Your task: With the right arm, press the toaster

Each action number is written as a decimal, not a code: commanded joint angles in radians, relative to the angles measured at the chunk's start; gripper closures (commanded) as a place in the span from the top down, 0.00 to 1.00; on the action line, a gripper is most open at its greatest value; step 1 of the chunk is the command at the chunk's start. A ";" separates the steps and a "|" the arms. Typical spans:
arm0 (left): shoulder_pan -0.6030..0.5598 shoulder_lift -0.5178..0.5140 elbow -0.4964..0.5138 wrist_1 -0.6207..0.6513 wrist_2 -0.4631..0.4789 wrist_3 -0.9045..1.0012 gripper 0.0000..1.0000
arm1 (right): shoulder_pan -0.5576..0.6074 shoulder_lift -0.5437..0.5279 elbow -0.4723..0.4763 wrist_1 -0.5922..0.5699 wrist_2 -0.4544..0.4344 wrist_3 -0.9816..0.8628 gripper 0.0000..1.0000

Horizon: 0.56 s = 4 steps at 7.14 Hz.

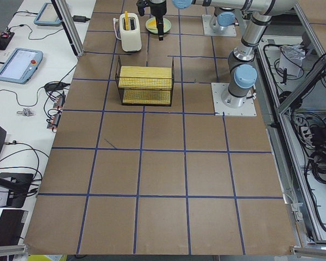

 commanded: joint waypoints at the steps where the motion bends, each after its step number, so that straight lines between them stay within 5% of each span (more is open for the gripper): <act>1: 0.000 -0.001 0.000 0.002 0.000 0.000 1.00 | -0.001 -0.024 0.034 -0.003 -0.003 0.010 0.99; 4: 0.000 -0.001 0.000 0.002 0.000 0.000 1.00 | -0.001 -0.012 0.030 -0.005 0.003 0.011 0.99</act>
